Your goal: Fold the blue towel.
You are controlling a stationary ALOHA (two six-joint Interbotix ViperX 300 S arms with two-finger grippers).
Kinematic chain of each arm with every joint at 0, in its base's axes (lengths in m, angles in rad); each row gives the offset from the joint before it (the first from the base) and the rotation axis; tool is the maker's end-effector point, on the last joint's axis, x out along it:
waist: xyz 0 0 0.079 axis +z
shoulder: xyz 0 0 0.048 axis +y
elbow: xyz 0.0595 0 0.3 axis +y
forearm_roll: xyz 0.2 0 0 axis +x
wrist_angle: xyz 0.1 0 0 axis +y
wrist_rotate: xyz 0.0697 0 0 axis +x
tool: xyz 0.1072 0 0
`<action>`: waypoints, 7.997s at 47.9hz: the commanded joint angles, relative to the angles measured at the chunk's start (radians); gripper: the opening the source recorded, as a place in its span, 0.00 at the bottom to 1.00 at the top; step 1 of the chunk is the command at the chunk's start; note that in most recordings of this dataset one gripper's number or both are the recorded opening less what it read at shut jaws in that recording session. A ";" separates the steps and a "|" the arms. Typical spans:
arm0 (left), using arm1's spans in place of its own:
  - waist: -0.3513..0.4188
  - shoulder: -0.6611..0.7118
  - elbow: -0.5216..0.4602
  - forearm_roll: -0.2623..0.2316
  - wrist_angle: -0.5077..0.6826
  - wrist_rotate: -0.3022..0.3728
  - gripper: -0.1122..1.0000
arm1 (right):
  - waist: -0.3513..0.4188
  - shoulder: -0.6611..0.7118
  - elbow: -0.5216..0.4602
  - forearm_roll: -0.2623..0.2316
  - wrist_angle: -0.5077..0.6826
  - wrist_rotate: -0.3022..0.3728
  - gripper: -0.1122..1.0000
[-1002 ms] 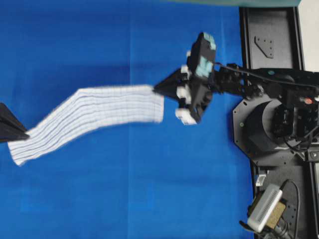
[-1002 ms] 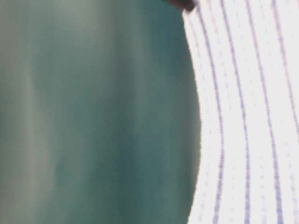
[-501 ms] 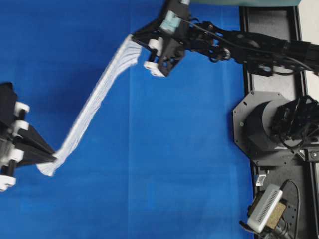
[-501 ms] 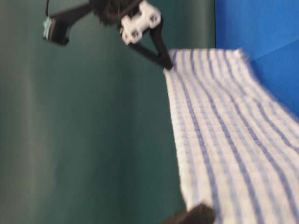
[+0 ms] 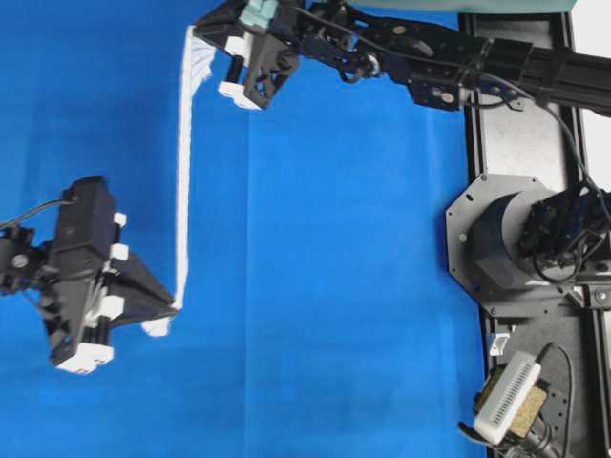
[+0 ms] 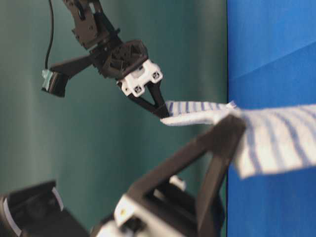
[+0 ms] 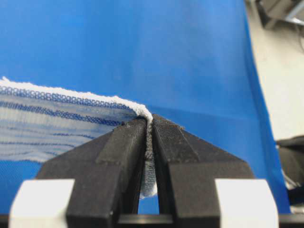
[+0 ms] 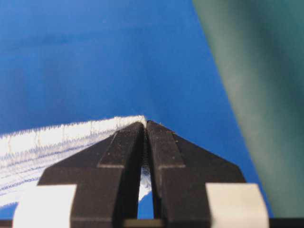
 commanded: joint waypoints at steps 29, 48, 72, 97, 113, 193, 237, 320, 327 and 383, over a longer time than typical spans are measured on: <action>0.049 0.172 -0.238 0.006 -0.026 0.021 0.13 | -0.121 -0.075 0.048 -0.029 0.028 0.000 0.23; 0.057 0.215 -0.278 0.008 -0.046 0.043 0.13 | -0.153 -0.109 0.095 -0.034 0.052 0.000 0.23; 0.029 0.123 -0.052 -0.026 -0.164 -0.021 0.13 | -0.127 0.035 -0.002 -0.034 0.051 -0.002 0.23; 0.025 0.092 0.078 -0.032 -0.242 -0.107 0.13 | -0.072 0.221 -0.167 -0.037 0.089 -0.002 0.23; 0.031 0.104 0.078 -0.037 -0.241 -0.124 0.38 | -0.054 0.253 -0.173 -0.034 0.081 0.000 0.26; 0.419 -0.368 0.307 -0.023 0.132 0.324 0.67 | 0.137 -0.439 0.446 0.153 0.057 0.012 0.87; 0.698 -0.109 0.176 -0.008 -0.002 0.416 0.67 | -0.067 -0.092 0.272 0.144 -0.143 -0.008 0.87; 0.716 0.196 0.058 -0.006 -0.184 0.440 0.14 | -0.035 0.178 0.146 0.150 -0.242 0.003 0.25; 0.681 0.112 0.112 -0.005 -0.183 0.439 0.14 | 0.008 0.121 0.175 0.152 -0.241 0.009 0.25; 0.028 -0.032 0.255 -0.018 -0.190 0.258 0.14 | 0.543 -0.009 0.313 0.469 -0.236 0.012 0.25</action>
